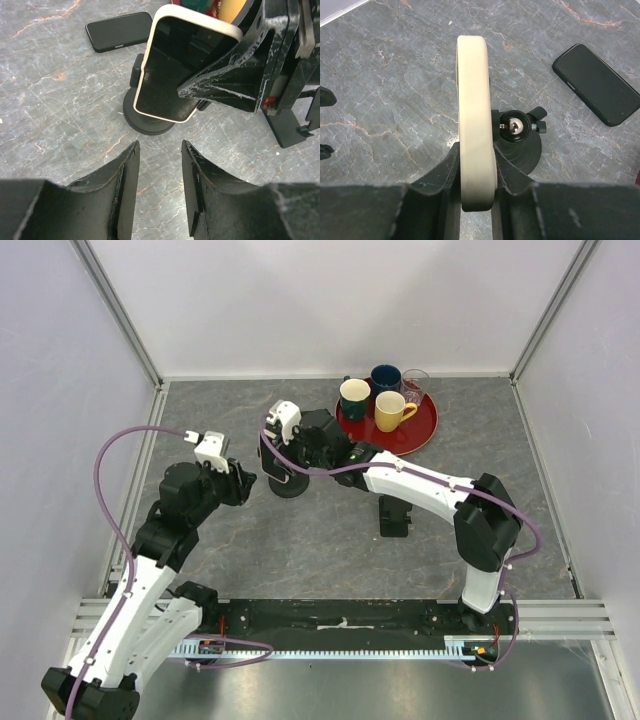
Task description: Place the phone on the phone stand
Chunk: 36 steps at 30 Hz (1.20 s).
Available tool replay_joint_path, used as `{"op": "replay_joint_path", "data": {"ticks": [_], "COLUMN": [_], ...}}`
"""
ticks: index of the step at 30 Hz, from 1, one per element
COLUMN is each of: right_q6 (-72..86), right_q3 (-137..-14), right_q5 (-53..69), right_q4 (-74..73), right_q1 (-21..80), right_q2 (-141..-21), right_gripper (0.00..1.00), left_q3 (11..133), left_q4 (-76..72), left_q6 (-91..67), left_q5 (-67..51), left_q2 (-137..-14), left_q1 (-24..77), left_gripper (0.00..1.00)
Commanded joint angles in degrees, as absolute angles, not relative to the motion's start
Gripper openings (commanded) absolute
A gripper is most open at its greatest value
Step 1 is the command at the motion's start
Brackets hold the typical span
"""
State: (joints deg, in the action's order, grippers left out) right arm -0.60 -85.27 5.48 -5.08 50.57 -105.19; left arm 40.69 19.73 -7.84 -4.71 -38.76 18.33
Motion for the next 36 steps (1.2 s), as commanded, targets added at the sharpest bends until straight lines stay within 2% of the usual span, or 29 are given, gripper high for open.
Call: {"op": "replay_joint_path", "data": {"ticks": [1, 2, 3, 5, 15, 23, 29, 36], "right_q6": [-3.9, -4.1, -4.7, -5.0, -9.2, -20.1, -25.0, -26.3], "right_q3": [-86.5, -86.4, -86.3, -86.0, -81.3, -80.4, -79.4, -78.7], "right_q5": [6.9, 7.6, 8.6, 11.9, 29.4, 40.9, 45.9, 46.4], "right_q4": [-6.6, -7.0, -7.3, -8.1, -15.0, -24.2, -27.2, -27.4], "right_q1": [50.7, 50.5, 50.4, 49.5, 44.2, 43.0, 41.1, 40.4], "right_q2": [-105.6, -105.6, -105.3, -104.2, -91.8, -91.8, -92.5, -92.0], "right_gripper": [0.20, 0.11, 0.06, 0.00, 0.00, 0.00, 0.00, 0.01], "left_q3": [46.0, 46.9, 47.0, 45.7, 43.9, 42.5, 37.5, 33.1], "left_q4": [20.6, 20.6, 20.3, 19.2, 14.1, 8.7, 3.4, 1.2], "left_q6": [-12.2, -12.0, -12.0, -11.5, -8.9, -8.4, -5.2, -1.7], "left_q5": [-7.2, -7.9, -9.4, -11.0, -25.4, -40.2, -42.0, -40.4], "left_q2": [-40.5, -41.0, -41.1, -40.9, -40.7, -43.9, -44.8, -44.7], "left_q1": [17.9, 17.9, 17.9, 17.9, 17.9, 18.0, 19.2, 23.1], "left_gripper": [0.46, 0.46, 0.46, 0.47, 0.48, 0.50, 0.50, 0.56]}}
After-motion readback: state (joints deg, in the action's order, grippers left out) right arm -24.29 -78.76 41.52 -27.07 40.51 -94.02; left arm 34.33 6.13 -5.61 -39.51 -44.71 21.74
